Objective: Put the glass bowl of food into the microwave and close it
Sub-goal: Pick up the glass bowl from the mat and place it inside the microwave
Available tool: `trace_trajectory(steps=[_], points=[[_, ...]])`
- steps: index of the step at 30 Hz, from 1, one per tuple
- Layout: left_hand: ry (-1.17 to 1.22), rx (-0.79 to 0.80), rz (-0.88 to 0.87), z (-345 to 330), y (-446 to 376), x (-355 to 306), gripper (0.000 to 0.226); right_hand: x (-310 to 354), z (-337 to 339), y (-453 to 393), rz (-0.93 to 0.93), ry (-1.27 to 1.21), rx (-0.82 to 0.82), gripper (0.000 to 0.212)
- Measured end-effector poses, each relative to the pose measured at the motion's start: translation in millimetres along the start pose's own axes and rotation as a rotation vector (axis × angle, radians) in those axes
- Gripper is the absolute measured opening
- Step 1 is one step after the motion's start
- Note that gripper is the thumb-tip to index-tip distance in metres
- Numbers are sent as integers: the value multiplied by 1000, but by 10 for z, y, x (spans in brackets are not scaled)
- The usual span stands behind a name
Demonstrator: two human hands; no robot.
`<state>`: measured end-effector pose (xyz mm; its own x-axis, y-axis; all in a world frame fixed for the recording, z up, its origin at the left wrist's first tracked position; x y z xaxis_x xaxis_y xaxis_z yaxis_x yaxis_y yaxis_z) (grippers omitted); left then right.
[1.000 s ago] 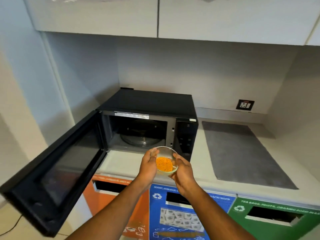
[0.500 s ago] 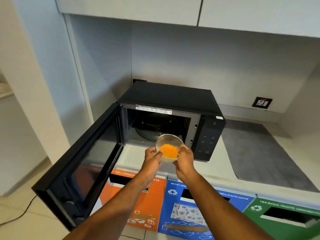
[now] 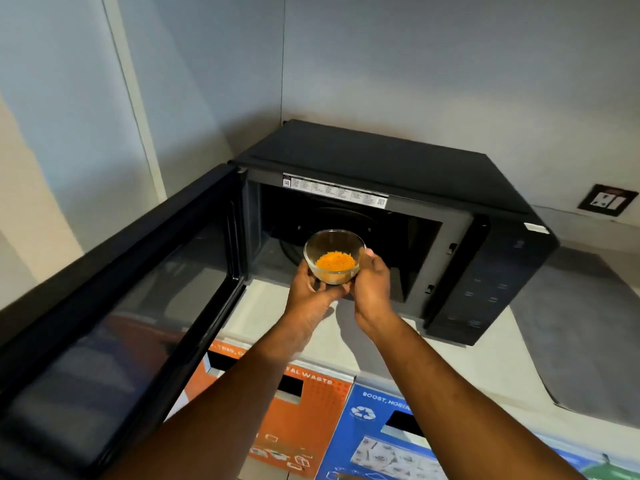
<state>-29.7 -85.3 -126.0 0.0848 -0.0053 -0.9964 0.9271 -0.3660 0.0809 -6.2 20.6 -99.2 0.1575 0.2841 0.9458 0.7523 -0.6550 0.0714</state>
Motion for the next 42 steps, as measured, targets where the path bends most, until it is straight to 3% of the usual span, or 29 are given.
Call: trace_trajectory(steps=[6,9,15,18,23,31,42], points=[[19,-88,-151,39,-674,155,73,-266,-133,-682,48,-6,64,31],[-62,-120,-210,41,-980,178,65,-348,-107,-940,21,-135,46,33],[-210,-134,-153,3,-1504,262,51,-411,-82,-1371,-13,-177,41,41],[-287,-107,-144,-3,-1629,235,56,-438,-89,-1509,-4,-155,54,44],[-343,-67,-130,-34,-1720,195,69,-451,-76,-1618,30,-131,96,25],[-420,-49,-63,-33,-1730,162,79,-519,-61,-1684,37,-71,131,22],[-586,-83,-23,-20,-1634,38,60,-479,2,-1648,-2,-32,60,24]])
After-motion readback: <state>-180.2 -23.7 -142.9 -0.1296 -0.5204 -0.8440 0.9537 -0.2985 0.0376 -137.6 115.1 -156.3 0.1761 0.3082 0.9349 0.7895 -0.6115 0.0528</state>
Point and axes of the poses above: each hand's wrist, its own y-axis away from the middle knuckle, its own z-axis out of the back of the hand, x = y × z, the point moved 2 cm from there along -y, towards the middle knuckle, and after that the axes turned 12 degrees about -y, right-handed, at the moved point
